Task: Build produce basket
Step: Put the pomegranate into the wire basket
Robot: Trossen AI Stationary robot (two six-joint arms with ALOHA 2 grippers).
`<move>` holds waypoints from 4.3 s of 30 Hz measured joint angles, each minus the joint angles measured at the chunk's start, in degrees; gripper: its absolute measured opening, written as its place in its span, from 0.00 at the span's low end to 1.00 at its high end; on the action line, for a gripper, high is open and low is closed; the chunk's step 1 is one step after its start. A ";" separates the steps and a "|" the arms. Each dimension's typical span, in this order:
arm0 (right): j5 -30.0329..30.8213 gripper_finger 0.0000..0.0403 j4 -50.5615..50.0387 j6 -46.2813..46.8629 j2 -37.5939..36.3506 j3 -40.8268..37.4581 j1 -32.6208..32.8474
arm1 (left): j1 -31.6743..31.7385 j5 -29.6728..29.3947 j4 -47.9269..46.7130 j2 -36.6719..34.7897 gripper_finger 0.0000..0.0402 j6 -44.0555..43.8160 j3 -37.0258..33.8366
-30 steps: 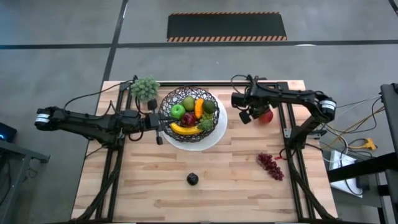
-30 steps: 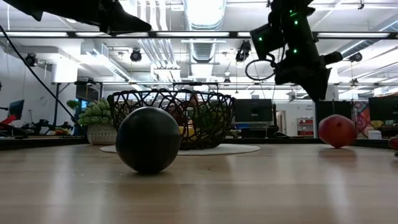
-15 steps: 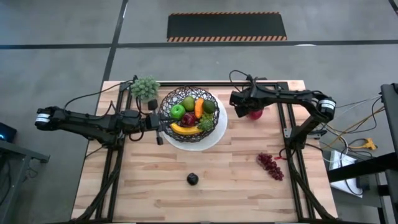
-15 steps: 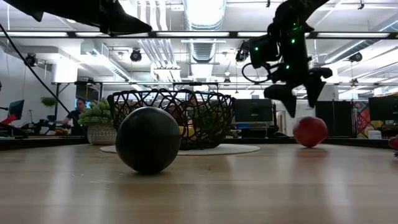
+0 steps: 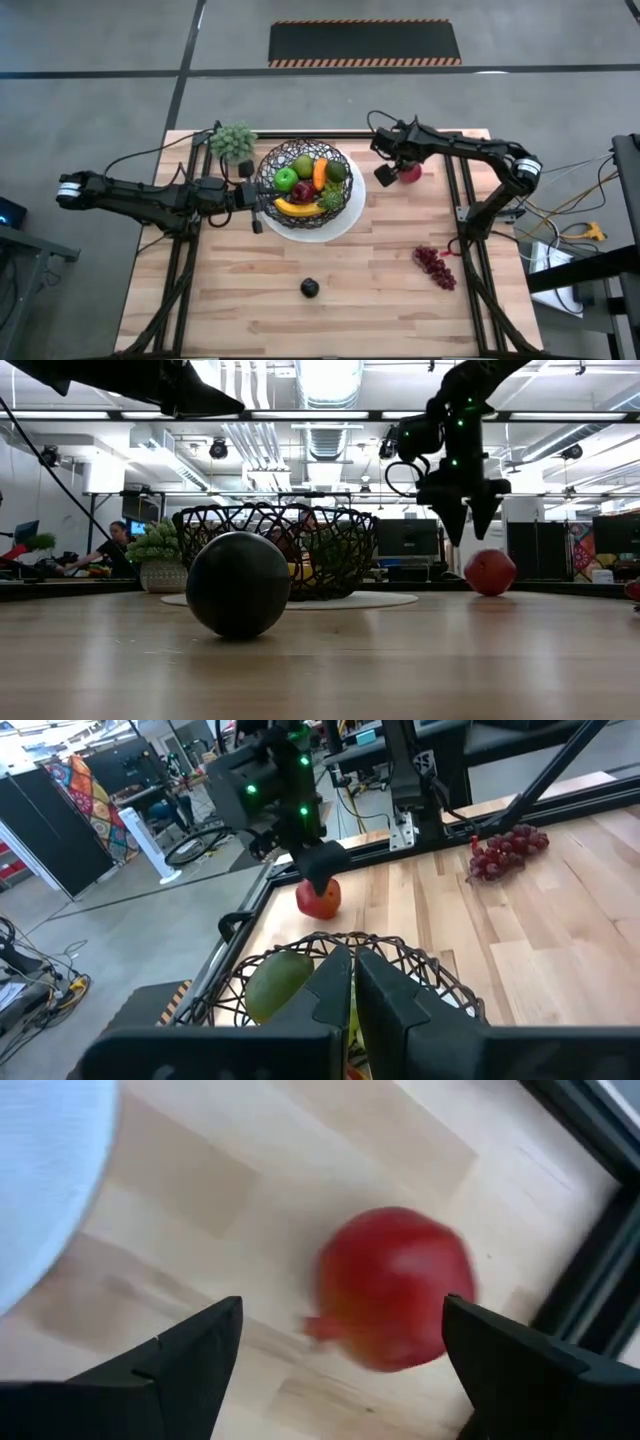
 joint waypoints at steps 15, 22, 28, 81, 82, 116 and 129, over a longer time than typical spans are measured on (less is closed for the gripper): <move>3.62 0.81 -1.90 4.86 -0.02 -0.57 -5.06 | -0.01 -0.02 -0.09 0.22 0.00 -0.02 -0.02; 3.97 0.81 -0.31 7.23 -0.02 -3.88 -6.32 | -0.02 -0.06 -0.07 0.22 0.00 -0.02 -0.02; 2.79 0.81 0.20 8.62 -0.02 -5.70 -6.31 | -0.02 -0.26 -0.07 0.22 0.00 -0.02 -0.02; -3.07 0.81 -0.89 -73.44 -12.12 -9.42 1.73 | -0.02 -0.15 0.15 0.22 0.00 0.07 -0.79; -3.05 0.81 -1.04 -74.18 -12.06 -9.45 1.72 | 0.00 -0.15 0.13 0.22 0.00 0.07 -0.79; -2.21 0.90 -0.08 -76.37 -0.12 -11.75 -3.88 | -0.01 -0.13 0.15 0.22 0.00 0.12 -1.01; -4.27 0.82 0.44 -75.01 1.23 -12.02 -4.07 | -0.02 -0.13 0.15 0.22 0.00 0.11 -1.11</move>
